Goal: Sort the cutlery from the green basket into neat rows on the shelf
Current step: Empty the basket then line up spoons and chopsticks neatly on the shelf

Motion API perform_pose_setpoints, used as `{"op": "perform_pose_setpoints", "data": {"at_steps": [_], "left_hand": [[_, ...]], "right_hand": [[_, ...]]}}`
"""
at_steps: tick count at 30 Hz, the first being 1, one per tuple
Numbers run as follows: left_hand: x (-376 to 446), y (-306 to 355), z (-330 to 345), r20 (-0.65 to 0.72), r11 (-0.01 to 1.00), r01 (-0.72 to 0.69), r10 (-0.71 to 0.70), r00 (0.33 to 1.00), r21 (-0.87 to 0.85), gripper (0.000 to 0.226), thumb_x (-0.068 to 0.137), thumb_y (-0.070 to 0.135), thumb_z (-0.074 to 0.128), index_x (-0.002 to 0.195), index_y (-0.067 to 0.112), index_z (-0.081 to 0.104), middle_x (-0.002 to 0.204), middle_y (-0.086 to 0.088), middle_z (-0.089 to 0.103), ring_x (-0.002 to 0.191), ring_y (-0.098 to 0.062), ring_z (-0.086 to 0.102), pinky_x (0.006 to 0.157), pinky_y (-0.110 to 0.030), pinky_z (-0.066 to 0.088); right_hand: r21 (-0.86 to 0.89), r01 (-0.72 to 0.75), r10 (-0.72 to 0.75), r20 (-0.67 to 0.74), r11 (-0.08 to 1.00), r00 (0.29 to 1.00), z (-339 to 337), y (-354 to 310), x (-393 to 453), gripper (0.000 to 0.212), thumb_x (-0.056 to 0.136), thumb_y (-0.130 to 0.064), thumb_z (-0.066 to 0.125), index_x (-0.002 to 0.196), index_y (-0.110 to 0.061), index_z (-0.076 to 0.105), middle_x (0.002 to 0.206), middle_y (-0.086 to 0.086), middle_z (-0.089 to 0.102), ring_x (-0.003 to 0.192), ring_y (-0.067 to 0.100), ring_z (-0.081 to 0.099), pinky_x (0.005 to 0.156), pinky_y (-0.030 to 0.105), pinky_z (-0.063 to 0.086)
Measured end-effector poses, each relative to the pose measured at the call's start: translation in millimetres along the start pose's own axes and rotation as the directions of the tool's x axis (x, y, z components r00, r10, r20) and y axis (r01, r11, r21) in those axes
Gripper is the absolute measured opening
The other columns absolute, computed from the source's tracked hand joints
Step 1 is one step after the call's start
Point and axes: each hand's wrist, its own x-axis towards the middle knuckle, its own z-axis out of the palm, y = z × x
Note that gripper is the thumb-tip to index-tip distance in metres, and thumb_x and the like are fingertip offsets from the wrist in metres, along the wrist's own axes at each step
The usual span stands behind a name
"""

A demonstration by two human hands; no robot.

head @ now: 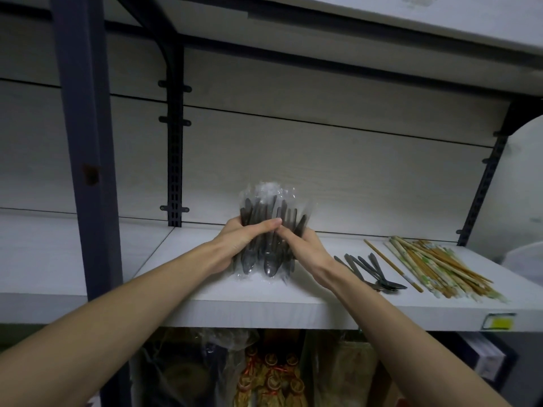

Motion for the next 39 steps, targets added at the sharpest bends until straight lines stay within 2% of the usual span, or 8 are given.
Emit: {"op": "perform_pose_setpoints", "data": {"at_steps": [7,11,14,19,23,28,34,39], "left_hand": [[6.0,12.8,-6.6,0.03,0.985,0.103,-0.108,0.994,0.136,0.062,0.074,0.046,0.086,0.118,0.007,0.07,0.101,-0.012,0.078,0.095,-0.027,0.076,0.095,-0.043,0.057],[20.6,18.4,-15.7,-0.035,0.915,0.232,-0.234,0.972,0.331,0.102,0.059,0.073,0.083,0.133,0.007,0.06,0.127,-0.013,0.069,0.112,-0.032,0.069,0.102,-0.038,0.049],[25.0,8.5,-14.6,-0.178,0.827,0.315,-0.261,0.949,0.466,0.114,0.074,0.079,0.067,0.154,0.005,0.032,0.152,-0.018,0.045,0.134,-0.04,0.05,0.106,-0.042,0.045],[33.4,4.2,-19.2,-0.247,0.753,0.335,-0.232,0.941,0.566,0.099,0.09,0.064,0.06,0.157,0.004,0.018,0.16,-0.023,0.032,0.142,-0.041,0.039,0.114,-0.048,0.038],[27.9,3.6,-28.5,-0.25,0.642,0.355,-0.253,0.935,0.679,0.092,0.095,0.051,0.063,0.157,0.003,0.015,0.161,-0.021,0.03,0.143,-0.038,0.038,0.116,-0.045,0.036],[20.5,1.7,-37.1,-0.254,0.439,0.356,-0.274,0.927,0.825,0.098,0.095,0.066,0.05,0.157,0.0,0.014,0.157,-0.023,0.038,0.137,-0.039,0.045,0.113,-0.045,0.038],[13.7,9.1,-33.0,-0.238,0.186,0.279,-0.217,0.947,0.942,0.078,0.091,0.077,0.044,0.125,0.008,0.06,0.13,-0.012,0.06,0.111,-0.03,0.057,0.1,-0.039,0.047],[13.5,5.8,-25.7,-0.238,0.062,0.244,-0.088,0.967,0.968,0.054,0.099,0.066,0.041,0.074,0.019,0.053,0.094,-0.004,0.061,0.089,-0.024,0.056,0.076,-0.032,0.039]], "right_hand": [[-0.165,-0.225,0.234,0.037,0.96,0.972,0.2,-12.1,10.4,0.035,0.099,-0.044,0.058,0.102,-0.012,0.069,0.074,-0.004,0.075,0.073,0.017,0.072,0.075,0.036,0.059],[-0.286,-0.4,0.416,-0.004,0.871,0.909,3.5,-21.4,22.1,0.07,0.093,-0.056,0.061,0.133,0.001,0.052,0.119,0.013,0.065,0.113,0.036,0.066,0.092,0.042,0.054],[-0.37,-0.438,0.468,-0.009,0.819,0.883,7.4,-24.9,27.4,0.083,0.095,-0.06,0.055,0.15,-0.001,0.037,0.15,0.021,0.045,0.129,0.044,0.052,0.095,0.042,0.049],[-0.482,-0.423,0.498,0.032,0.767,0.867,2.2,-34.6,37.6,0.057,0.104,-0.052,0.04,0.137,-0.006,0.046,0.119,0.02,0.056,0.072,0.032,0.062,0.058,0.034,0.052],[-0.479,-0.449,0.548,0.083,0.755,0.832,-9.4,-38.4,39.9,0.062,0.107,-0.046,0.038,0.155,-0.009,0.029,0.146,0.027,0.041,0.123,0.046,0.053,0.094,0.054,0.053],[-0.464,-0.404,0.495,0.088,0.788,0.865,-22.6,-37.4,32.4,0.049,0.107,-0.028,0.043,0.151,-0.007,0.036,0.157,0.015,0.032,0.133,0.041,0.044,0.091,0.054,0.056],[-0.715,-0.197,0.351,0.073,0.671,0.933,-23.4,-18.4,21.8,0.041,0.099,-0.036,0.057,0.122,-0.003,0.065,0.115,0.013,0.067,0.104,0.027,0.064,0.082,0.043,0.061],[-0.813,-0.096,0.241,0.056,0.575,0.969,-19.3,-0.3,14.4,0.038,0.095,-0.042,0.06,0.104,-0.007,0.073,0.097,0.01,0.074,0.089,0.027,0.069,0.081,0.042,0.06]]}}
